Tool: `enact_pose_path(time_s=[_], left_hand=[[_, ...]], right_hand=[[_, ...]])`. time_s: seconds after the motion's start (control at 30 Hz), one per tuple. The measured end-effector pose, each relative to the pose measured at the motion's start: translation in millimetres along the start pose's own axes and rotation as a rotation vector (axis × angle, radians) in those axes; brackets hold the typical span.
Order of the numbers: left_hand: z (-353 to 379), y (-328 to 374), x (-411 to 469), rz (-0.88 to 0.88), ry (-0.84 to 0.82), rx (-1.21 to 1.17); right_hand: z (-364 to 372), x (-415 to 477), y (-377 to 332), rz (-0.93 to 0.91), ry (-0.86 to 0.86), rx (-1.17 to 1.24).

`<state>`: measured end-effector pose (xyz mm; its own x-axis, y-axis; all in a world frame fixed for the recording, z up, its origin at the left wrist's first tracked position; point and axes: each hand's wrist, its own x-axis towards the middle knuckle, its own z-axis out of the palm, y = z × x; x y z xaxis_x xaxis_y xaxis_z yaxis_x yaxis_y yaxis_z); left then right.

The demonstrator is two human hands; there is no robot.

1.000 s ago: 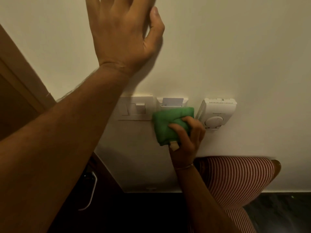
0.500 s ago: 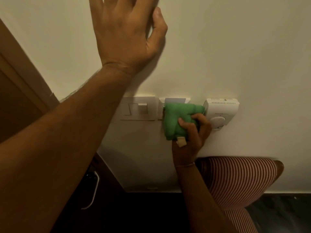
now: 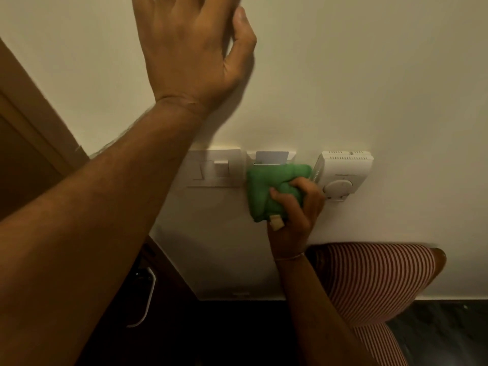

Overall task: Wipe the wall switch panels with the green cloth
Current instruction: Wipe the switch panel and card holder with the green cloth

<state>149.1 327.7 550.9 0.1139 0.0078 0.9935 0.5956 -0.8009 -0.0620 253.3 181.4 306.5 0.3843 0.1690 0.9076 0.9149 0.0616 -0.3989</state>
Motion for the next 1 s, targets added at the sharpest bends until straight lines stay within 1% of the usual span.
enact_pose_path(time_s=[0.07,0.13,0.17,0.27,0.37,0.47,0.63,0.8,0.9,1.0], left_hand=[[-1.0,1.9,0.2,-0.009,-0.004,-0.023],[-2.0,2.8,0.7,-0.01,0.005,-0.019],[-2.2,2.6,0.7,-0.001,0.018,-0.009],[-0.2,2.9,-0.2,0.011,0.016,-0.01],[1.4,0.7,-0.1,-0.004,0.028,0.012],[1.6,2.2,3.2,-0.003,0.033,0.048],[4.8,2.0,3.6,0.012,0.026,0.078],[6.1,1.0,7.4,0.001,-0.019,0.139],[6.3,-2.7,13.0,0.031,-0.063,0.156],[6.1,-6.2,17.9,0.055,-0.126,0.163]], right_hand=[[0.9,-2.1,-1.7,0.109,0.023,0.023],[7.5,-1.6,-8.4,0.088,0.042,0.048],[11.6,-1.5,-11.1,0.015,0.037,0.046],[22.9,-0.3,-17.2,-0.215,-0.062,-0.004],[24.7,1.4,-18.0,-0.282,-0.13,-0.054],[11.6,-1.7,-7.1,-0.243,-0.163,-0.046],[-8.4,-17.0,7.5,-0.055,-0.171,-0.053],[-17.1,-10.0,8.8,-0.073,-0.25,-0.053],[-32.7,-5.3,-1.2,-0.057,-0.32,-0.058],[-53.5,5.9,-17.3,-0.116,-0.352,-0.037]])
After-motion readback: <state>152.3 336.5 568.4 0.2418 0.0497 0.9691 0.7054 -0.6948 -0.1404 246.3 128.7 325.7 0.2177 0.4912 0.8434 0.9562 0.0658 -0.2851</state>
